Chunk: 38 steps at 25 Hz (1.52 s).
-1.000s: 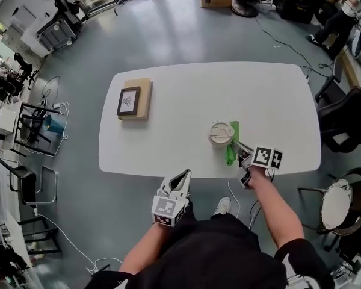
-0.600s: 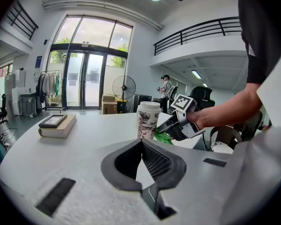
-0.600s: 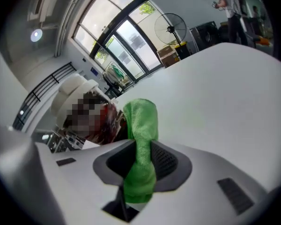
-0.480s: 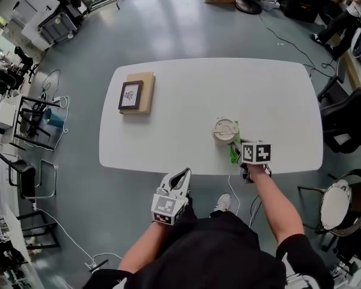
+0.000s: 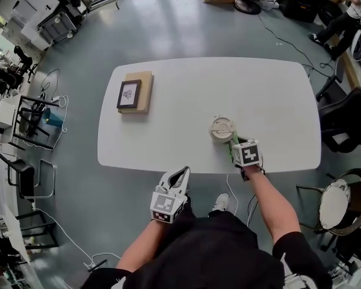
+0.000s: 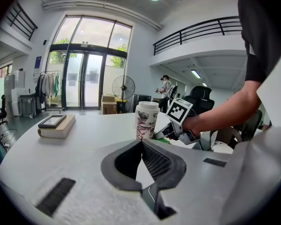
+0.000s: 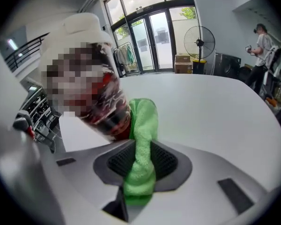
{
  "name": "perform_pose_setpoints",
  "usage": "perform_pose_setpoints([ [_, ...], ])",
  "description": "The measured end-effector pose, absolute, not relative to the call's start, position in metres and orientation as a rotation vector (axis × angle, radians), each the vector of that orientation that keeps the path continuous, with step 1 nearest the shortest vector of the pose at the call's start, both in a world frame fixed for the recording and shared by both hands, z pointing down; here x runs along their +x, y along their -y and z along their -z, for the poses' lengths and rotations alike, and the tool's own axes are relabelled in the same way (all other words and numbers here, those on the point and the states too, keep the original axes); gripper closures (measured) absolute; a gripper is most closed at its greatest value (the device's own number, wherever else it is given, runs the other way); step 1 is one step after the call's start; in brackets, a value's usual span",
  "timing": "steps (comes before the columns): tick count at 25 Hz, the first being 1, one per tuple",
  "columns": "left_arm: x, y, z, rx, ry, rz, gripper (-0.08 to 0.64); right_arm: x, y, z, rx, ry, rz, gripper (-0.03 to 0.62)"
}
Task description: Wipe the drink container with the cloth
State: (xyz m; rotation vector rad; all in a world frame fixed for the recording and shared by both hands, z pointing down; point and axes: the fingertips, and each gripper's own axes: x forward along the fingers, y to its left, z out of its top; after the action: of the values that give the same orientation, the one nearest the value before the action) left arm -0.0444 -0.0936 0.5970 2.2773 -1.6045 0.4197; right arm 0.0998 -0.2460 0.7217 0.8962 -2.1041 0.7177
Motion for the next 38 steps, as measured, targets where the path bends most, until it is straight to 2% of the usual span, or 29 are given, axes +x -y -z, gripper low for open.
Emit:
perform_pose_setpoints([
  [7,-0.025,0.097,-0.586,2.310,1.575,-0.356,0.546,0.122,0.233,-0.653,1.034,2.267,-0.564,0.486],
  [16,-0.009,0.109,-0.556,2.403,1.597,-0.330,0.546,0.139,0.204,-0.541,1.173,2.448,-0.167,0.485],
  [24,-0.021,0.107,-0.524,2.439,1.710,-0.358,0.546,0.136,0.170,-0.467,1.235,2.733,-0.112,0.491],
  [38,0.000,0.092,-0.498,2.548,1.734,-0.340,0.546,0.141,0.132,-0.448,1.210,2.766,-0.012,0.497],
])
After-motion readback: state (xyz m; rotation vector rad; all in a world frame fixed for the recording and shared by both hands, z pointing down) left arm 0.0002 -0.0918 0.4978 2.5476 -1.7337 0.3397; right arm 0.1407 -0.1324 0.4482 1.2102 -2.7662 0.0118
